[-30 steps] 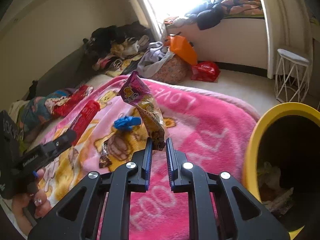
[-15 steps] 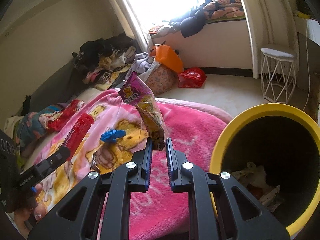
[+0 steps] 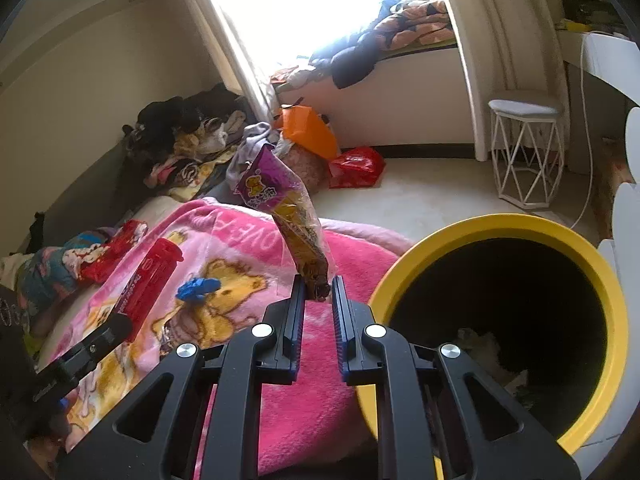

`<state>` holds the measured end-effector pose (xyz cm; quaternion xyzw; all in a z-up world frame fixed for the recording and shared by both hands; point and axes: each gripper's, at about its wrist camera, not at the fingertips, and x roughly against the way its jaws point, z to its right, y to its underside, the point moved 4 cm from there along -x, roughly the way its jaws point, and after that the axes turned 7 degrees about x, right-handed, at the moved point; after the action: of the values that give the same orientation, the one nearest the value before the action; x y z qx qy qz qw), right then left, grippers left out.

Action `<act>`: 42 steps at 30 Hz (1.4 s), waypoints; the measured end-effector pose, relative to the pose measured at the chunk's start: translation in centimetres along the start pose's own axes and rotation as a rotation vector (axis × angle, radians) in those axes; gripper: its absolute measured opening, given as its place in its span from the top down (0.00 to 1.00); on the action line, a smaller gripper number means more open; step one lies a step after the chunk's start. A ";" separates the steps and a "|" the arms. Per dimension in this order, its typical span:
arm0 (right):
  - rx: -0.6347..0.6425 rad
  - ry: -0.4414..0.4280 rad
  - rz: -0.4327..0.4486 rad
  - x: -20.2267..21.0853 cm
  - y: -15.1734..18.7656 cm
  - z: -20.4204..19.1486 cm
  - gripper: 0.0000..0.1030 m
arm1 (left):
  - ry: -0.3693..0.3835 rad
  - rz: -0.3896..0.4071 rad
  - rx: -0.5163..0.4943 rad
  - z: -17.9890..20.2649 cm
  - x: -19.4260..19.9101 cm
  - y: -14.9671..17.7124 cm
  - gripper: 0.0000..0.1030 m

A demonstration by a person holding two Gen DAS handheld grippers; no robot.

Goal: Collect trash
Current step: 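Carry the purple packet and red can with both tools over the yellow bin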

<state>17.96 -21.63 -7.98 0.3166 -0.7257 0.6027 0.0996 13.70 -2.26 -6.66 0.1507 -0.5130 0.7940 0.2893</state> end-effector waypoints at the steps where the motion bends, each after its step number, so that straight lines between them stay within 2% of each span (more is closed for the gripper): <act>1: -0.003 0.003 0.002 0.1 0.0 0.3 0.87 | 0.004 -0.003 -0.004 0.3 -0.1 0.0 0.73; 18: -0.066 0.098 0.018 1.6 0.2 5.1 0.87 | 0.048 -0.026 -0.090 4.7 -1.6 1.0 0.73; 42: -0.190 0.244 -0.002 2.5 1.7 12.6 0.87 | 0.104 -0.099 -0.195 10.4 -4.6 4.2 0.73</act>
<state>18.00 -34.20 -11.22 0.2309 -0.7616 0.5651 0.2173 14.16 -14.34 -7.69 0.1053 -0.5640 0.7319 0.3677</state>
